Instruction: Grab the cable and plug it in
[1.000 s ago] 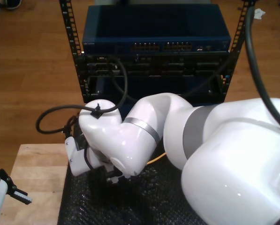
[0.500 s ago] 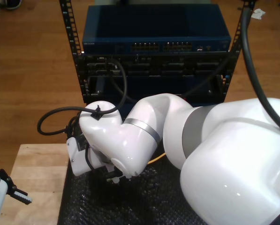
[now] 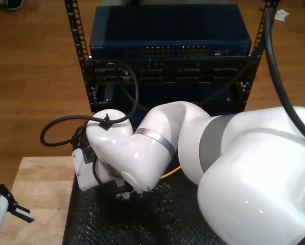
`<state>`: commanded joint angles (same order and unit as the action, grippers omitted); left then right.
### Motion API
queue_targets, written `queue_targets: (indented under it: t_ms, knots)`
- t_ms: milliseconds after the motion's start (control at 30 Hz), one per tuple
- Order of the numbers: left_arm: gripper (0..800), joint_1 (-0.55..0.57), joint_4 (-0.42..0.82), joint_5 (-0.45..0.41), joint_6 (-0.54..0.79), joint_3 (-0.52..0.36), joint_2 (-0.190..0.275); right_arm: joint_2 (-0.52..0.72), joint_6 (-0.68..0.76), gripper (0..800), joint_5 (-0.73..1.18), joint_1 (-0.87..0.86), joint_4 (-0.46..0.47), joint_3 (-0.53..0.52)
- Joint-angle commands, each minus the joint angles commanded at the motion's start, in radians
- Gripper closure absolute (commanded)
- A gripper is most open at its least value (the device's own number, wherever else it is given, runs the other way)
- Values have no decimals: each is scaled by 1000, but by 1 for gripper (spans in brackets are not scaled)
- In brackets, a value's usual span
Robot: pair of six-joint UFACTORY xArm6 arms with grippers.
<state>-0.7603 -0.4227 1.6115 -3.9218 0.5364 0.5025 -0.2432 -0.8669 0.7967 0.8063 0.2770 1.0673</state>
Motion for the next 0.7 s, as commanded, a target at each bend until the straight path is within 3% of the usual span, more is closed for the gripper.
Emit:
queue_targets:
  t_ms: [700]
  knots:
    - [0,2,0,0,0,0,0,2,0,509,-2,3,-2,2]
